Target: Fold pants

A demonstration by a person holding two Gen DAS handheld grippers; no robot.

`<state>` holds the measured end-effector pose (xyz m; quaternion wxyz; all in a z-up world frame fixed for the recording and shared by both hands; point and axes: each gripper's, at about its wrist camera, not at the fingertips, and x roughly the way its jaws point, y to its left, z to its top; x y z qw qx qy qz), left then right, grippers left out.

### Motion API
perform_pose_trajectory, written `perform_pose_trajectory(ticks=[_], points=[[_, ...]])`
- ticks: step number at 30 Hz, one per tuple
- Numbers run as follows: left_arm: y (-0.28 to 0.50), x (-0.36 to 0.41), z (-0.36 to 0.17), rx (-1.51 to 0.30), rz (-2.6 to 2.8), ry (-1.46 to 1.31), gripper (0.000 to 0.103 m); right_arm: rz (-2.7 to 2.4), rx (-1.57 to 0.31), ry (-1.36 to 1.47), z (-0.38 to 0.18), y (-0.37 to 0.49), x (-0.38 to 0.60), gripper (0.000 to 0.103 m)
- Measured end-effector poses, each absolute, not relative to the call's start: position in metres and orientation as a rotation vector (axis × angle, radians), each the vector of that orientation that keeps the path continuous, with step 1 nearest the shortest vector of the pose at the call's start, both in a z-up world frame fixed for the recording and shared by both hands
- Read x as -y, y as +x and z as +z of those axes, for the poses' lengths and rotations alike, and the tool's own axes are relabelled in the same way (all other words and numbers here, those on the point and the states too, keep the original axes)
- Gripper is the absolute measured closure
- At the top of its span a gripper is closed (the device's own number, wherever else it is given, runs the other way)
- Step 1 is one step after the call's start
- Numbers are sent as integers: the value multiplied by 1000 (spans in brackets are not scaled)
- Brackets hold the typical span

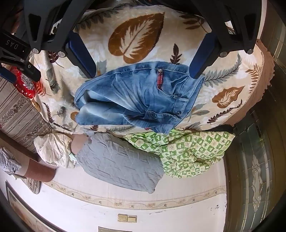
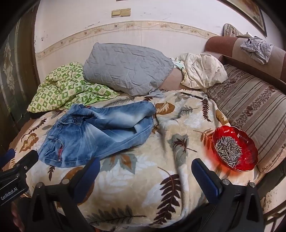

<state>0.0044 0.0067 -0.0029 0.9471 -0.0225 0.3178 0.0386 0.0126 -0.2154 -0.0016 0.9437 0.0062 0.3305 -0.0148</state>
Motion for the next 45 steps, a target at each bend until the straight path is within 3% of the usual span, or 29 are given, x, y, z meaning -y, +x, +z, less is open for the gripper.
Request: perform_pose_trajectory(ticks=[45], points=[[9, 3, -6, -668, 69, -23, 0, -26, -665, 9, -4, 15, 213, 0]])
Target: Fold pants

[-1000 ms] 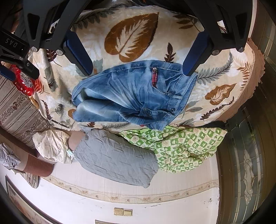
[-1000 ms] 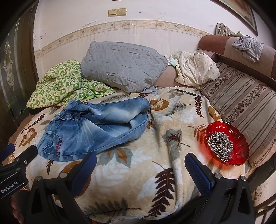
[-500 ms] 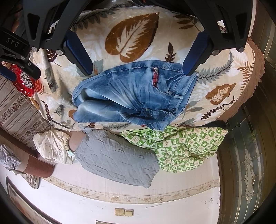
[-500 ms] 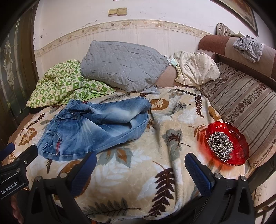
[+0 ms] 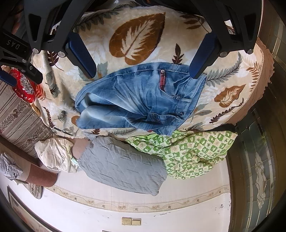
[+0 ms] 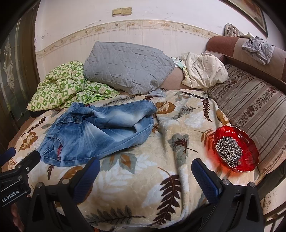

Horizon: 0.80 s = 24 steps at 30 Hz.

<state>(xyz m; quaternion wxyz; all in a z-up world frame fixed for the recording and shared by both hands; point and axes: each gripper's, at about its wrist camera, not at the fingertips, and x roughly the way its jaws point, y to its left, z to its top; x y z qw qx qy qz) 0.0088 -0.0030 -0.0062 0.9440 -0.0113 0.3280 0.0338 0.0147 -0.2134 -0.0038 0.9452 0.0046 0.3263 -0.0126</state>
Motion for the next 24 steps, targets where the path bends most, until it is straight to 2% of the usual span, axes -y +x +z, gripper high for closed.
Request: perform_pose_trajectory(ticks=[11, 17, 21, 24], points=[[34, 3, -4, -659, 53, 37, 0, -11, -753, 29, -10, 34, 224, 0], [87, 11, -5, -627, 42, 168, 0, 81, -732, 72, -11, 73, 255, 0], [128, 24, -16, -609, 70, 282, 0, 217, -684, 237, -17, 107, 279, 0], [153, 37, -25, -592, 97, 380, 0, 283, -720, 243, -28, 140, 294, 0]])
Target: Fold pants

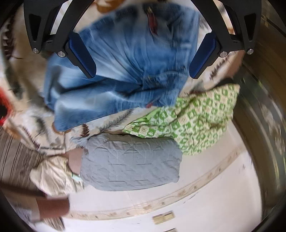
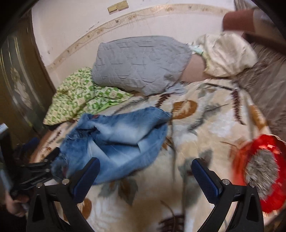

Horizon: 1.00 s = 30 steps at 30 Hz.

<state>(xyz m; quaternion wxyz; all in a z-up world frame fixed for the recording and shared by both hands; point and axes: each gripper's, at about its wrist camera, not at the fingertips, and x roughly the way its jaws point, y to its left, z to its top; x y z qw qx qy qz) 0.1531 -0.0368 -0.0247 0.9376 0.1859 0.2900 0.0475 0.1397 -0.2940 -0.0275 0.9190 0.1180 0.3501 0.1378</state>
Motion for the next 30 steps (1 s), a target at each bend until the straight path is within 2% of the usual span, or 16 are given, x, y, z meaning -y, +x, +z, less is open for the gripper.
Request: perform_pose_trajectory(ticks=[5, 10, 14, 20, 23, 25, 28, 29, 30], points=[[181, 66, -43, -562, 67, 547, 0, 328, -749, 312, -38, 194, 320, 0], [207, 100, -66, -541, -34, 693, 0, 274, -779, 183, -37, 236, 326, 0], [225, 119, -83, -547, -98, 776, 0, 285, -859, 187, -41, 276, 329, 0], [250, 111, -97, -633, -208, 716, 0, 302, -965, 218, -49, 327, 328, 1], [261, 106, -107, -677, -247, 693, 0, 301, -1014, 165, -58, 344, 317, 6], [265, 106, -113, -701, -278, 703, 0, 303, -1067, 139, -68, 354, 308, 17], [271, 107, -120, -708, -298, 728, 0, 343, -1125, 139, -85, 362, 296, 26], [274, 107, -122, -712, -302, 731, 1, 359, -1136, 140, -89, 362, 293, 26], [277, 108, -125, -714, -310, 735, 6, 373, -1145, 151, -93, 363, 290, 27]])
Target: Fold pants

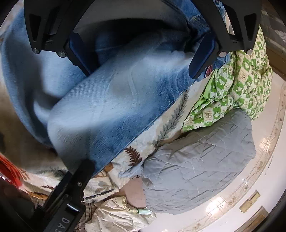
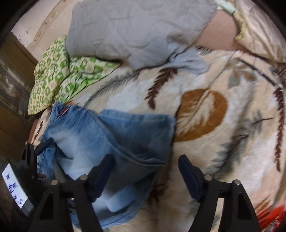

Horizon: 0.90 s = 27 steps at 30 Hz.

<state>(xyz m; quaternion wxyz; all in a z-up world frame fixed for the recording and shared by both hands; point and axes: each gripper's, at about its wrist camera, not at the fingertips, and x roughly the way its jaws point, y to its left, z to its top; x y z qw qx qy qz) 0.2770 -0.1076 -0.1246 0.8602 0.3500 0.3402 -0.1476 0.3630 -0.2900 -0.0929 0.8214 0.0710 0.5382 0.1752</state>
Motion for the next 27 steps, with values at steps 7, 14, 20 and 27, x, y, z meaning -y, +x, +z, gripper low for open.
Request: perform_pose_trajectory(ticks=[7, 14, 20, 27], points=[[298, 105, -142, -841, -383, 682, 90, 405, -1180, 217, -110, 371, 281, 79], [289, 87, -88, -765, -423, 523, 97, 399, -1058, 197, -58, 357, 274, 87], [308, 75, -39, -671, -370, 364, 97, 295, -912, 100, 16, 352, 254, 87], [345, 75, -106, -947, -361, 255, 96, 183, -1104, 142, -48, 429, 248, 84]])
